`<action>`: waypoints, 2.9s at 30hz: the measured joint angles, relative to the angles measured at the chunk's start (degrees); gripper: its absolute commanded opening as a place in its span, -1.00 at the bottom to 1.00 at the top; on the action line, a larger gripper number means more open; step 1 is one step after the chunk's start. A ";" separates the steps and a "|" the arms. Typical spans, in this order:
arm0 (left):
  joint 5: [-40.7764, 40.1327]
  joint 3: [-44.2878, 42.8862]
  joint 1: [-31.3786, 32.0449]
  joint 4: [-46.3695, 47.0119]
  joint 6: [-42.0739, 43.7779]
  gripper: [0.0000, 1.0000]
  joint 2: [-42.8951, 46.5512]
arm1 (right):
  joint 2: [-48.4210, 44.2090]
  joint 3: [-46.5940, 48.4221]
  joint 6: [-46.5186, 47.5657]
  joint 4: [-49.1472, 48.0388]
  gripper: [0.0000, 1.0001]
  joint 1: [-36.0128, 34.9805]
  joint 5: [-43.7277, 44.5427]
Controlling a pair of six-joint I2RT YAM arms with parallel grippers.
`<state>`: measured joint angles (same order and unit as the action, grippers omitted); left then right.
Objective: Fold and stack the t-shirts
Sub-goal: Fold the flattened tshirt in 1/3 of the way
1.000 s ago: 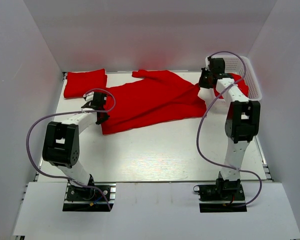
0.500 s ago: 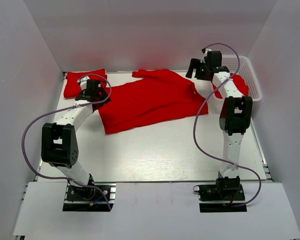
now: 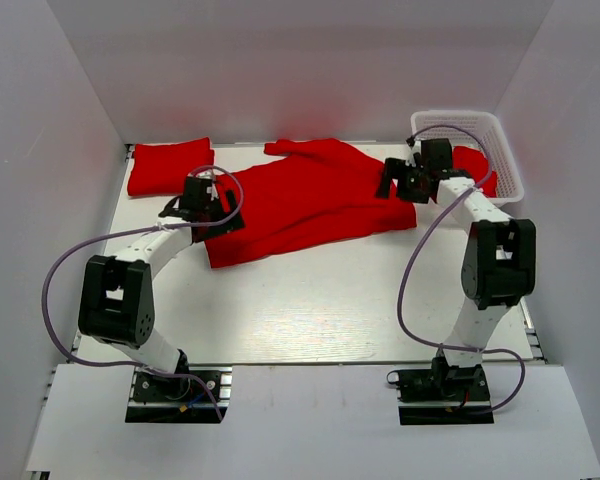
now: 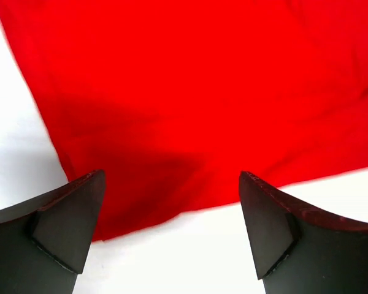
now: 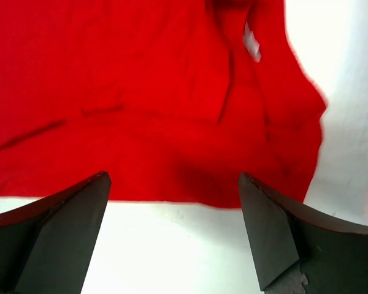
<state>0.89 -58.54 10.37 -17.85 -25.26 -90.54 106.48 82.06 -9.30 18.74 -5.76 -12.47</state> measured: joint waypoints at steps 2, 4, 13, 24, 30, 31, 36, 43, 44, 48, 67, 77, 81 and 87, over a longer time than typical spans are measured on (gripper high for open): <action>0.63 0.48 0.76 -1.14 0.59 1.00 0.00 | -0.98 -2.82 -0.50 -0.94 0.81 -0.04 -0.50; 0.63 0.96 1.49 -1.90 1.11 0.94 0.13 | -0.98 -4.79 -0.83 -1.57 0.81 -0.04 -0.87; -8.24 1.68 2.19 -8.96 0.96 0.46 0.55 | 2.29 -6.12 -2.08 -2.45 0.81 -0.02 -1.40; -11.93 1.68 2.14 -10.10 0.04 -0.10 -2.03 | 5.40 -6.10 -2.27 -2.36 0.81 -0.02 -0.11; -11.41 1.68 2.08 -8.85 -0.22 -0.50 -4.37 | 6.25 -6.10 -2.29 -2.29 0.81 -0.04 0.52; -11.39 1.68 2.08 -8.66 -0.26 -0.53 -4.55 | 6.34 -6.10 -2.29 -2.29 0.81 -0.04 0.63; -11.32 1.68 1.73 -7.50 -0.52 -1.00 -4.63 | 6.40 -6.10 -2.32 -2.32 0.81 -0.04 0.87; -11.43 1.20 1.42 -7.45 -0.76 -1.00 -4.63 | 6.40 -6.10 -2.34 -2.27 0.81 -0.07 1.55; -11.56 1.01 1.42 -7.63 -0.79 -1.00 -4.63 | 6.40 -6.10 -2.38 -2.25 0.81 -0.09 1.75; -12.63 -0.52 1.42 -7.98 -1.31 -1.00 -4.63 | 6.40 -6.10 -2.51 -2.25 0.81 -0.15 2.25; -19.28 -11.80 -0.94 -13.46 -7.72 -1.00 -14.05 | 7.28 -4.92 -2.49 -1.75 0.81 -0.33 3.78; -19.32 -16.61 -2.19 -11.50 -8.63 -1.00 -19.47 | 7.39 -4.79 -2.49 -1.75 0.81 -0.35 4.02; -19.34 -17.86 -2.91 -12.22 -8.98 -0.93 -21.68 | 7.43 -4.70 -2.47 -1.70 0.81 -0.37 4.31; -19.39 -20.00 -4.24 -13.77 -9.84 0.54 -21.94 | 7.48 -4.63 -2.45 -1.68 0.81 -0.39 4.37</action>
<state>-18.50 -78.54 6.13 -31.62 -35.09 -112.49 113.95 77.43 -11.75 17.06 -6.15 -8.10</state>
